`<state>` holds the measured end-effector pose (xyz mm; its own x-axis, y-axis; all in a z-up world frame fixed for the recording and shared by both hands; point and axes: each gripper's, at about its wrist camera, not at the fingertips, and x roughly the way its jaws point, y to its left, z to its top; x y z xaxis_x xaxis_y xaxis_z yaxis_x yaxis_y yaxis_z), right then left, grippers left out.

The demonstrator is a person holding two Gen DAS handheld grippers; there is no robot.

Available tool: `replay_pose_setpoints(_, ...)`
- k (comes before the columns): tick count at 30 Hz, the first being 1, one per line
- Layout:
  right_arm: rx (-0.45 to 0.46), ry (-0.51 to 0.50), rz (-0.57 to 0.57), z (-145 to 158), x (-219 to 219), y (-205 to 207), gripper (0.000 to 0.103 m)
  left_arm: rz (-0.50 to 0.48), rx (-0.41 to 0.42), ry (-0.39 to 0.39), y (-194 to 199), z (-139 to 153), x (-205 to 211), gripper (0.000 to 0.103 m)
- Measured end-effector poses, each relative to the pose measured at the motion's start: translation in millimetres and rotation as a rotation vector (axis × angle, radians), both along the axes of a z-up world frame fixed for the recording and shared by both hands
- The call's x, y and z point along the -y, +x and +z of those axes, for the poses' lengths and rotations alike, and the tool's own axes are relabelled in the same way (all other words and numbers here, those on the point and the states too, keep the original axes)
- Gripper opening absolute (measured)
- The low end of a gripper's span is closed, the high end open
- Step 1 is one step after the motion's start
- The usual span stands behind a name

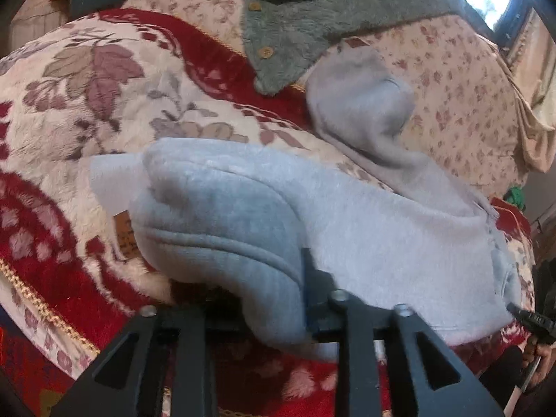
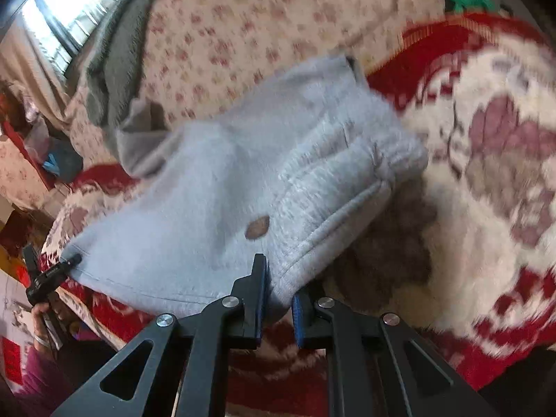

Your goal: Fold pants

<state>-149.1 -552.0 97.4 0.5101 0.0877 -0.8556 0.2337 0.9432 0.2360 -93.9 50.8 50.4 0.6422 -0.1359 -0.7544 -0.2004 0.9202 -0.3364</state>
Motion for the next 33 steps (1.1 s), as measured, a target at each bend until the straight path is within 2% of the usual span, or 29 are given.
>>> replay_pose_setpoints(1,-0.017,0.012,-0.020,-3.4,3.0,-0.8,0.021,0.013,0.013,-0.001,-2.8,1.5,-1.8,0.044)
replay_pose_setpoints(2,-0.025,0.015,-0.028,-3.1,5.5,-1.9,0.023,0.037,0.036,-0.002,-7.1,4.6,-5.3,0.049)
replay_pose_setpoints(3,-0.025,-0.008,-0.029,0.3,5.8,-2.6,0.027,0.056,0.050,0.002,-9.9,6.7,-8.1,0.058)
replay_pose_setpoints(4,-0.027,-0.046,-0.032,4.8,5.3,-3.6,0.041,0.075,0.063,0.006,-13.0,8.7,-11.0,0.066)
replay_pose_setpoints(5,-0.031,-0.120,-0.038,13.2,3.6,-5.4,0.056,0.098,0.080,0.007,-15.7,10.7,-15.3,0.067)
replay_pose_setpoints(6,-0.024,-0.173,-0.042,21.0,1.9,-7.5,0.061,0.108,0.086,-0.003,-16.1,11.5,-19.7,0.067)
replay_pose_setpoints(8,0.015,-0.235,-0.035,38.2,-1.8,-10.5,0.063,0.121,0.073,-0.036,-13.2,9.6,-27.5,0.067)
replay_pose_setpoints(10,0.055,-0.243,-0.018,52.3,-5.4,-10.9,0.063,0.144,0.064,-0.053,-9.7,6.9,-32.2,0.067)
replay_pose_setpoints(13,0.120,-0.164,0.045,69.3,-23.0,-2.1,0.066,0.164,0.054,-0.063,-5.4,4.9,-33.8,0.068)
replay_pose_setpoints(16,0.123,-0.053,0.146,64.7,-51.3,21.0,0.068,0.169,0.046,-0.063,-4.6,3.2,-33.8,0.068)
replay_pose_setpoints(19,0.091,0.005,0.292,46.0,-101.7,53.5,0.070,0.178,0.018,-0.066,-8.5,-0.5,-37.3,0.068)
replay_pose_setpoints(22,0.065,0.005,0.487,21.8,-180.5,95.4,0.074,0.224,-0.002,-0.018,-19.7,-0.6,-46.3,0.072)
replay_pose_setpoints(26,0.040,0.053,0.712,-11.2,-288.9,149.4,0.075,0.286,0.009,-0.051,-28.9,-2.3,-69.3,0.077)
replay_pose_setpoints(29,0.021,0.067,0.830,-35.1,-367.7,192.2,0.075,0.299,-0.022,-0.073,-24.0,-11.1,-80.2,0.078)
replay_pose_setpoints(33,0.007,0.030,0.964,-66.5,-456.9,234.4,0.075,0.269,-0.055,-0.080,-13.2,-26.9,-85.1,0.078)
